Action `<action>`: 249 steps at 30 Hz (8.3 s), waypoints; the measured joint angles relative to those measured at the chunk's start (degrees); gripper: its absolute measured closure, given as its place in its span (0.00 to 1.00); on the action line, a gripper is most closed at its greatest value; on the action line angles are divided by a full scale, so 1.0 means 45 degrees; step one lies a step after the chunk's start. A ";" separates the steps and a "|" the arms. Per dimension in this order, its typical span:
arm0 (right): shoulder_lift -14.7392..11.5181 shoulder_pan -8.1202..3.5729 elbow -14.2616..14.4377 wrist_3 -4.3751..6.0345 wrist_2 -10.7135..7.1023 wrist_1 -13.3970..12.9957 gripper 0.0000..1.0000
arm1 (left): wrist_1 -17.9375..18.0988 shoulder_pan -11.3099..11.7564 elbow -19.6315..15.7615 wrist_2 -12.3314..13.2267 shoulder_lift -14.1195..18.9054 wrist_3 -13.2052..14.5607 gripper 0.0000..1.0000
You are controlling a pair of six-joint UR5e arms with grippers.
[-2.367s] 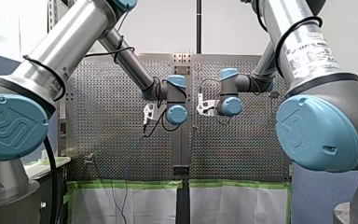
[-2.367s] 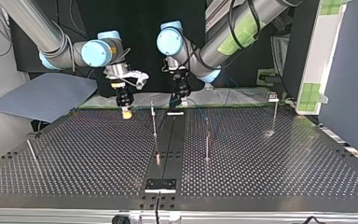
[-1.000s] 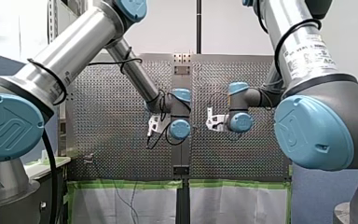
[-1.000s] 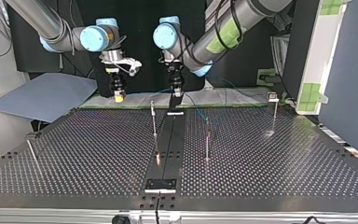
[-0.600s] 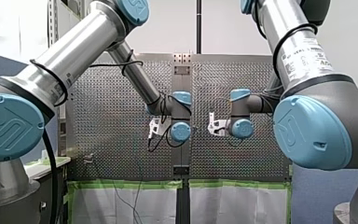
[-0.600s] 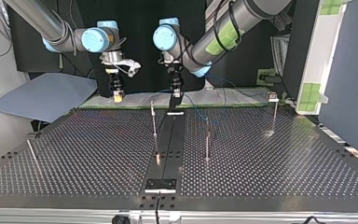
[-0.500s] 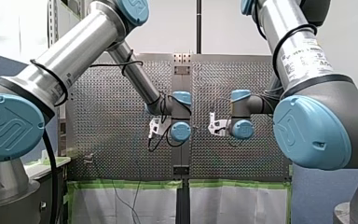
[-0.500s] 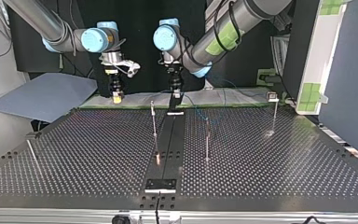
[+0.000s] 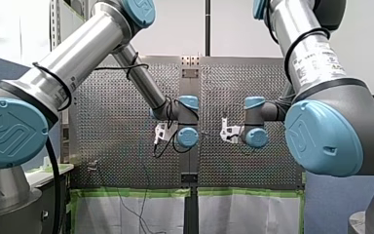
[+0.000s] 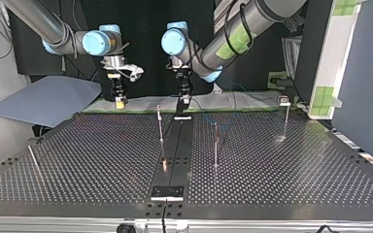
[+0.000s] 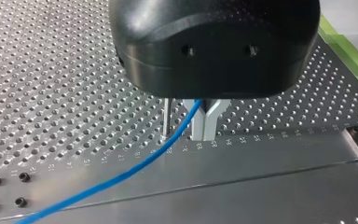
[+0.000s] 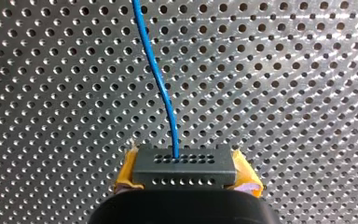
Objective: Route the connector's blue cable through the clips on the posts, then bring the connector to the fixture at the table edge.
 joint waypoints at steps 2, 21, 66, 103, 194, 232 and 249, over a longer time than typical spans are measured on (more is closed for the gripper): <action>0.0057 -0.0023 0.0001 0.0017 -0.0030 -0.0048 1.00 | 0.0030 0.0004 0.0013 0.0032 -0.0048 -0.0003 0.98; 0.0338 -0.0396 -0.0425 0.0267 -0.0515 -0.0044 1.00 | 0.0058 0.0033 0.0856 0.0296 -0.0581 -0.0154 0.98; 0.1066 -0.0950 -0.1350 0.0209 -0.0984 0.0698 1.00 | -0.0322 0.0427 0.1532 0.1020 -0.1038 -0.0669 0.98; 0.1039 -0.1092 -0.1651 0.0143 -0.1182 0.1025 1.00 | -0.2350 0.0015 0.2077 0.0719 -0.0975 -0.0916 0.98; 0.1178 -0.1743 -0.3259 0.0700 -0.2325 0.1669 1.00 | -0.2414 0.1403 0.4311 0.1725 -0.1975 -0.0637 0.98; 0.2125 -0.1721 -0.4021 0.0683 -0.2378 0.2358 1.00 | -0.2994 0.1887 0.5269 0.2739 -0.2436 -0.1580 0.43; 0.2140 -0.1684 -0.4023 0.0659 -0.2415 0.2448 1.00 | -0.4212 0.1537 0.5246 0.2166 -0.2399 -0.1791 0.00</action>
